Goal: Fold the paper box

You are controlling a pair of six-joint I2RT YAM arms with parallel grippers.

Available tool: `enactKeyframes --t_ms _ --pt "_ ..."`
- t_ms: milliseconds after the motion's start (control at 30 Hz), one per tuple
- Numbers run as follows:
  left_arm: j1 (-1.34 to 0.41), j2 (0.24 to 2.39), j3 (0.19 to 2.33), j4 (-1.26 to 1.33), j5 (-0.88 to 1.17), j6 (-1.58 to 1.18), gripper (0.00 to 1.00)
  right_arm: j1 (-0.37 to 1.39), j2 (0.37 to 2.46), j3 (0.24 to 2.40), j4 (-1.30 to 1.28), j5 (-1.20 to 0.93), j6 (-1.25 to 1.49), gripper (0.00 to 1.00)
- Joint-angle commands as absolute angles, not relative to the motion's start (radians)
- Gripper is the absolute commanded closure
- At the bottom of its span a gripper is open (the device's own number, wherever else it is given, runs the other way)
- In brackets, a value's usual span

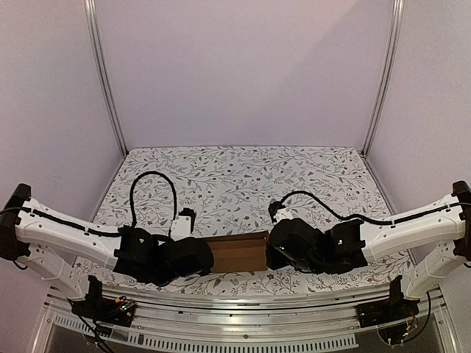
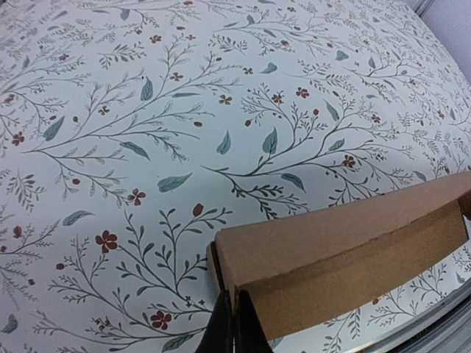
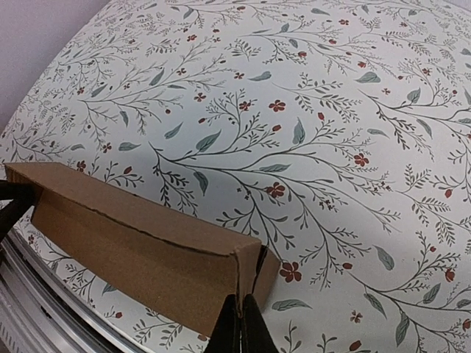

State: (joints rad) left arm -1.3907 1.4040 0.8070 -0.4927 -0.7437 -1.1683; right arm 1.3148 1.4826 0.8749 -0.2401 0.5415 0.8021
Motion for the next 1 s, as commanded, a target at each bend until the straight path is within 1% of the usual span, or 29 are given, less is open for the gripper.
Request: enactKeyframes --t_ms 0,967 --pt "-1.411 1.406 0.823 -0.527 -0.773 -1.185 1.0 1.323 1.488 0.919 -0.256 0.575 0.784 1.0" --pt "-1.436 1.417 0.838 -0.556 -0.807 -1.204 1.0 1.333 1.578 0.98 -0.244 0.537 0.771 1.0"
